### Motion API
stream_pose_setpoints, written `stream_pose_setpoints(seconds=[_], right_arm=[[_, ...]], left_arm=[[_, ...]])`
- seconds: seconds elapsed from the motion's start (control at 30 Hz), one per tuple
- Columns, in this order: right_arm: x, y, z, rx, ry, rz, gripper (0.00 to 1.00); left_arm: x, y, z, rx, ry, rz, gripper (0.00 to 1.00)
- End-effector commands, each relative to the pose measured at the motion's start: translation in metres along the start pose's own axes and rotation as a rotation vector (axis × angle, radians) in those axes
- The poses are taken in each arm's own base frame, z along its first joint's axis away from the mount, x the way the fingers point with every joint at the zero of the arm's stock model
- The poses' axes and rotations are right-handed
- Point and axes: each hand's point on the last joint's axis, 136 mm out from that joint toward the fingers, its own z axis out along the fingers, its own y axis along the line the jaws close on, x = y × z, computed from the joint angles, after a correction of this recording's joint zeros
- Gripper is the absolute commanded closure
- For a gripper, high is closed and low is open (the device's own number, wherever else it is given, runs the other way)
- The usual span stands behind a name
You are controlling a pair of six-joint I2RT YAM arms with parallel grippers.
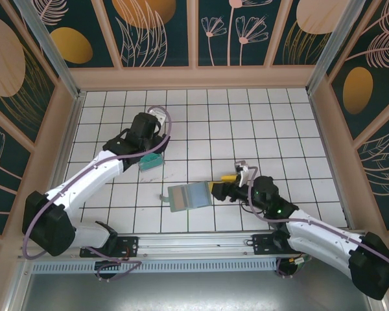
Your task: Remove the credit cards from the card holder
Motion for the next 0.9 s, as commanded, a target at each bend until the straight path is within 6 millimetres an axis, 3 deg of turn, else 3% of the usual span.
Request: stream_pose_setpoints(seconds=[0.0,0.03,0.13,0.3,0.43,0.67,0.87], right_arm=[[-0.006,-0.002,0.006,0.043,0.003,-0.008,0.23],[-0.003,-0.006,0.008,0.057,0.013,-0.005,0.28],[0.006,-0.017,0.015,0.113,0.056,0.008,0.43],[0.035,-0.034,0.03,0.209,0.179,0.043,0.54],[0.051,-0.044,0.038,0.283,0.24,0.05,0.55],[0.065,-0.055,0.047,0.336,0.302,0.06,0.56],[0.073,-0.055,0.051,0.331,0.335,0.059,0.59]], left_arm=[[0.02,-0.018,-0.013,0.131,0.051,-0.276,0.27],[0.021,-0.024,-0.017,0.17,0.041,-0.334,0.28],[0.048,-0.041,-0.02,0.274,0.075,-0.479,0.33],[0.082,-0.052,-0.03,0.362,0.102,-0.667,0.38],[0.11,-0.065,-0.035,0.417,0.124,-0.794,0.42],[0.145,-0.1,-0.037,0.447,0.169,-0.871,0.42],[0.164,-0.125,-0.032,0.441,0.21,-0.887,0.42]])
